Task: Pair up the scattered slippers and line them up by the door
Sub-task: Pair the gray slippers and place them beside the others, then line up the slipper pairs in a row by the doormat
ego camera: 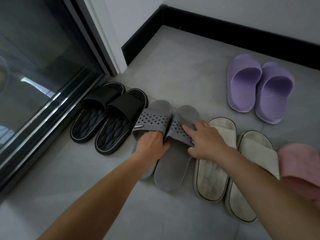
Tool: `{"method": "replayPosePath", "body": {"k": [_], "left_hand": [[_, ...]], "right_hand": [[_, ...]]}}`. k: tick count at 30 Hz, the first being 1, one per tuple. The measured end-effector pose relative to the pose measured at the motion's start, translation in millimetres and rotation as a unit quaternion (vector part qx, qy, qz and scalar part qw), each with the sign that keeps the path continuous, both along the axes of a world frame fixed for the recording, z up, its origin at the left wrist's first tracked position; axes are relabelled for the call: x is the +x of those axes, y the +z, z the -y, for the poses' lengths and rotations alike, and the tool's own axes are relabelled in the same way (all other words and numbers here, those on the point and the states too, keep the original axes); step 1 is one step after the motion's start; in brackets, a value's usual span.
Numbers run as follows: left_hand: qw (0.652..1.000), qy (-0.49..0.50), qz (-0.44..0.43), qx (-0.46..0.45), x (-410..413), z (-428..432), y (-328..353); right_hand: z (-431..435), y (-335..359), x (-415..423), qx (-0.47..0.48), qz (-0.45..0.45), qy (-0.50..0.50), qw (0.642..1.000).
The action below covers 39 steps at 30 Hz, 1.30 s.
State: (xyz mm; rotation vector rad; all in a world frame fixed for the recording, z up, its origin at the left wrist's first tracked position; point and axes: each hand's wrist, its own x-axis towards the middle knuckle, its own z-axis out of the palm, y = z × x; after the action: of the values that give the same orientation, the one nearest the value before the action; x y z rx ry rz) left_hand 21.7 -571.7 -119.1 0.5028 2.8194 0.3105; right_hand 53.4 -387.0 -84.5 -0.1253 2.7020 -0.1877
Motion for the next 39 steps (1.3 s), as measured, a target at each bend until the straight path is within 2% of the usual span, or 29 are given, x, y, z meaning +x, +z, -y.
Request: {"method": "replayPosePath", "body": {"k": [6, 13, 20, 26, 30, 33, 36, 38, 39], "left_hand": [[0.996, -0.042, -0.052, -0.052, -9, 4, -11], [0.993, -0.063, -0.086, -0.040, -12, 9, -15], [0.998, 0.002, -0.030, -0.063, -3, 2, -3], [0.992, 0.013, -0.048, 0.116, 31, 19, 13], [0.977, -0.011, -0.060, 0.207, 47, 16, 32], [0.978, -0.133, 0.011, 0.160, 64, -26, 47], [0.964, -0.234, 0.097, 0.083, 88, -73, 50], [0.964, -0.229, 0.126, 0.047, 96, -104, 44], [0.971, -0.193, 0.133, 0.053, 97, -119, 41]], "right_hand": [[3, -1, 0, -0.028, 0.013, -0.022, 0.999], [-3, -2, 8, -0.058, -0.004, -0.029, 0.998], [0, -3, 13, -0.059, -0.019, -0.030, 0.998], [-22, 14, 39, -0.136, -0.099, -0.003, 0.986], [-84, 27, 81, -0.153, -0.160, -0.142, 0.965], [-124, 30, 121, -0.141, -0.179, -0.245, 0.942], [-123, 22, 161, -0.145, -0.154, -0.271, 0.939], [-109, 8, 179, -0.159, -0.131, -0.264, 0.942], [-101, 0, 182, -0.181, -0.110, -0.276, 0.938]]}}
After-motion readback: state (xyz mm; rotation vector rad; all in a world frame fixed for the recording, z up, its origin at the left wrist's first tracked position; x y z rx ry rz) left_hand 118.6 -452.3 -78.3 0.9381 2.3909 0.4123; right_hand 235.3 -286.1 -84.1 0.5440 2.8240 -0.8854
